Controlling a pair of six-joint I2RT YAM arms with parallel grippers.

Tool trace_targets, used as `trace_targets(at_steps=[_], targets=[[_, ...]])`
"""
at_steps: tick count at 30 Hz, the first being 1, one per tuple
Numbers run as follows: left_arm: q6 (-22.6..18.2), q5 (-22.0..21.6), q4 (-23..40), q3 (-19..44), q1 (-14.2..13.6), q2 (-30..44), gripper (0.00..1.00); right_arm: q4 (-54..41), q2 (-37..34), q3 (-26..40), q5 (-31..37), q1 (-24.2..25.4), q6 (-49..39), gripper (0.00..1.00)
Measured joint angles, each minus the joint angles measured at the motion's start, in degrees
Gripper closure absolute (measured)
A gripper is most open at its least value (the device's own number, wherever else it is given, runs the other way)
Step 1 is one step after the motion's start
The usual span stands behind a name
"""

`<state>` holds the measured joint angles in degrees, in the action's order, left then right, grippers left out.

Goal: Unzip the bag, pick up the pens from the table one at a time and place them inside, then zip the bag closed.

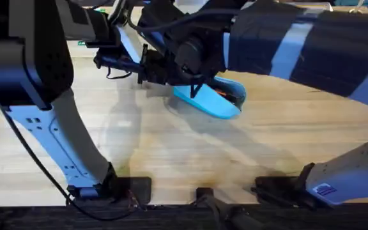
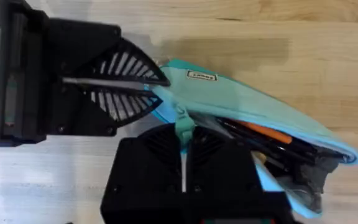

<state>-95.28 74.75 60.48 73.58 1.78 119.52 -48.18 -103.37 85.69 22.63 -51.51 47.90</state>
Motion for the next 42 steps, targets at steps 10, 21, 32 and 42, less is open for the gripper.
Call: trace_targets(at_steps=[10, 21, 32, 42], targets=[[-0.1, 0.0, 0.0, 0.0, -0.1, 0.0, 0.956, 0.0, 0.0, 0.0, 0.0, 0.1, 0.0, 0.969], [-0.1, 0.0, 0.0, 0.0, -0.2, 0.0, 0.958, -2.3, 0.0, 0.0, 0.0, 0.8, 0.0, 0.968], [-0.1, -0.4, 0.0, 0.0, -0.5, 0.0, 0.958, -5.7, 0.0, 0.4, -1.4, 2.8, -0.2, 0.969], [-0.1, -0.6, 0.0, 0.0, -0.7, 0.0, 0.958, -10.1, 0.0, 0.7, -2.0, 4.9, -0.4, 0.969]])
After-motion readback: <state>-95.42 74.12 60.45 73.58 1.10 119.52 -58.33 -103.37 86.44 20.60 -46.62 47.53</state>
